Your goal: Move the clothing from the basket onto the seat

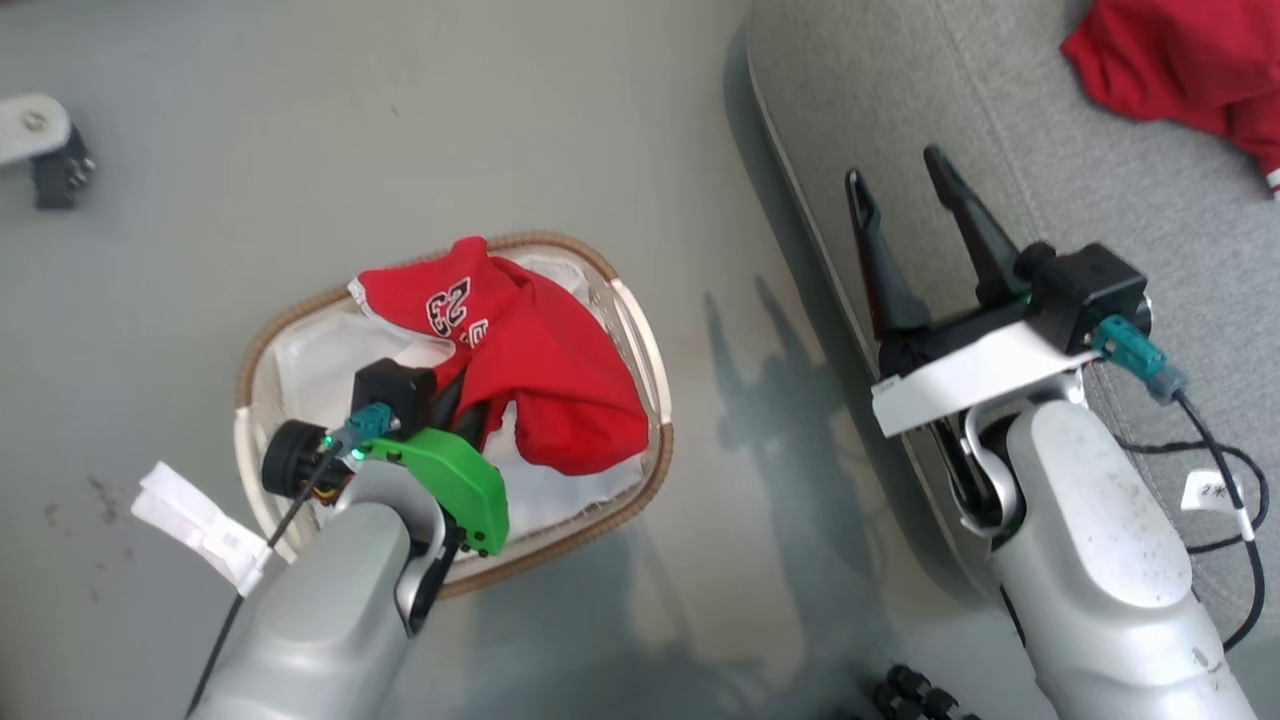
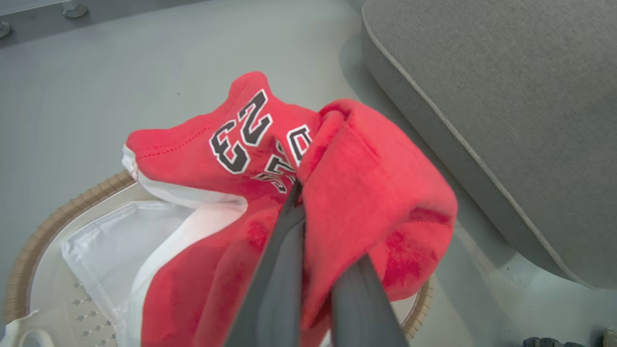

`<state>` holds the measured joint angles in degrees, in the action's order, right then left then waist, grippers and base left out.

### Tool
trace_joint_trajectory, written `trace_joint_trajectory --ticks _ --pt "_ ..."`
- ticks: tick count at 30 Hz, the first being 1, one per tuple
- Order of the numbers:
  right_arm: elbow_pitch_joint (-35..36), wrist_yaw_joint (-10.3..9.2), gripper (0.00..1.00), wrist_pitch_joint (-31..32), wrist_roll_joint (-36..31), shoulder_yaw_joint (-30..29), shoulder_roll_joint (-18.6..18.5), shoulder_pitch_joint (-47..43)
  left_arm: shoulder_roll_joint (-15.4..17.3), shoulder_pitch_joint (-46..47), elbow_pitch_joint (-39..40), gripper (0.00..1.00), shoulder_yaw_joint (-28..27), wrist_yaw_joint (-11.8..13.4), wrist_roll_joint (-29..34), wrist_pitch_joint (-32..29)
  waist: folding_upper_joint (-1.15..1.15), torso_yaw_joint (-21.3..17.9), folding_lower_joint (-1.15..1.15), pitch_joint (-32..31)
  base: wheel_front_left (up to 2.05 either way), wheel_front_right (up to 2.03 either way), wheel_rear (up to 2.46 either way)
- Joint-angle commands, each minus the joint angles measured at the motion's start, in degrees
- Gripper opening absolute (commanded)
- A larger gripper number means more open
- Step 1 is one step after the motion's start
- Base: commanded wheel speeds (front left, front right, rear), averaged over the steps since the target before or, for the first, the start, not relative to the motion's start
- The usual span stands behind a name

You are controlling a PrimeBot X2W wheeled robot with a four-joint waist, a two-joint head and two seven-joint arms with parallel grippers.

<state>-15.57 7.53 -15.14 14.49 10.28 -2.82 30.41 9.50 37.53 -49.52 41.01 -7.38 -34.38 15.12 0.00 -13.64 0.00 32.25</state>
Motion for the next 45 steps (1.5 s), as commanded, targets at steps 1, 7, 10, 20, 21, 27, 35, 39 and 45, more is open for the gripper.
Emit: trace_joint_trajectory --ticks 1,7,10,20,21,27,35,39,45 --pt "-0.73 -0.08 1.0 -0.01 -0.75 -0.24 -0.23 -1.73 -0.6 -2.16 0.9 0.0 -1.27 -0.05 1.32 0.03 0.0 3.06 0.0 -7.18 0.0 0.0 0.0" --pt "-2.52 -0.08 1.0 -0.01 -1.79 -1.31 -0.24 -5.21 -2.6 -7.01 5.0 0.0 -6.53 -0.12 5.38 0.03 0.0 5.36 0.0 -13.76 0.0 0.0 0.0" --pt "-3.21 -0.08 1.0 -0.01 -1.79 -1.56 -0.24 -7.14 -3.04 -8.94 7.39 0.0 -8.54 -0.15 7.0 0.03 0.0 6.27 0.0 -16.79 0.0 0.0 0.0" --pt "-4.89 -0.08 1.0 -0.01 -1.55 -2.52 -0.24 -13.75 -4.01 -13.38 15.85 0.0 -12.39 -0.17 10.05 0.04 0.0 8.59 0.0 -25.52 0.0 0.0 0.0" --pt "-5.09 -0.08 1.0 -0.01 -1.61 -2.43 -0.23 -14.53 -4.19 -13.97 16.67 0.0 -12.87 -0.17 10.31 0.04 0.0 8.78 0.0 -26.53 0.0 0.0 0.0" --pt "-5.89 -0.08 1.0 -0.01 -2.31 -1.94 -0.24 -18.92 -4.9 -17.31 19.83 0.0 -14.62 -0.18 11.07 0.04 0.0 9.82 0.0 -30.94 0.0 0.0 0.0" --pt "-6.17 -0.08 1.0 -0.01 -2.01 -2.07 -0.24 -21.91 -5.56 -19.11 23.95 0.0 -17.37 -0.18 11.82 0.04 0.0 10.76 0.0 -32.97 0.0 0.0 0.0" --pt "-6.32 -0.08 1.0 -0.01 -2.02 -1.13 -0.23 -22.2 -5.63 -19.39 24.64 0.0 -18.17 -0.18 12.13 0.04 0.0 10.74 0.0 -32.97 0.0 0.0 0.0" --pt "-5.11 -0.08 1.0 -0.01 -3.9 4.19 -0.2 -20.85 -5.85 -19.3 25.76 0.0 -18.21 -0.18 12.38 0.04 0.0 10.61 0.0 -32.44 0.0 0.0 0.0"
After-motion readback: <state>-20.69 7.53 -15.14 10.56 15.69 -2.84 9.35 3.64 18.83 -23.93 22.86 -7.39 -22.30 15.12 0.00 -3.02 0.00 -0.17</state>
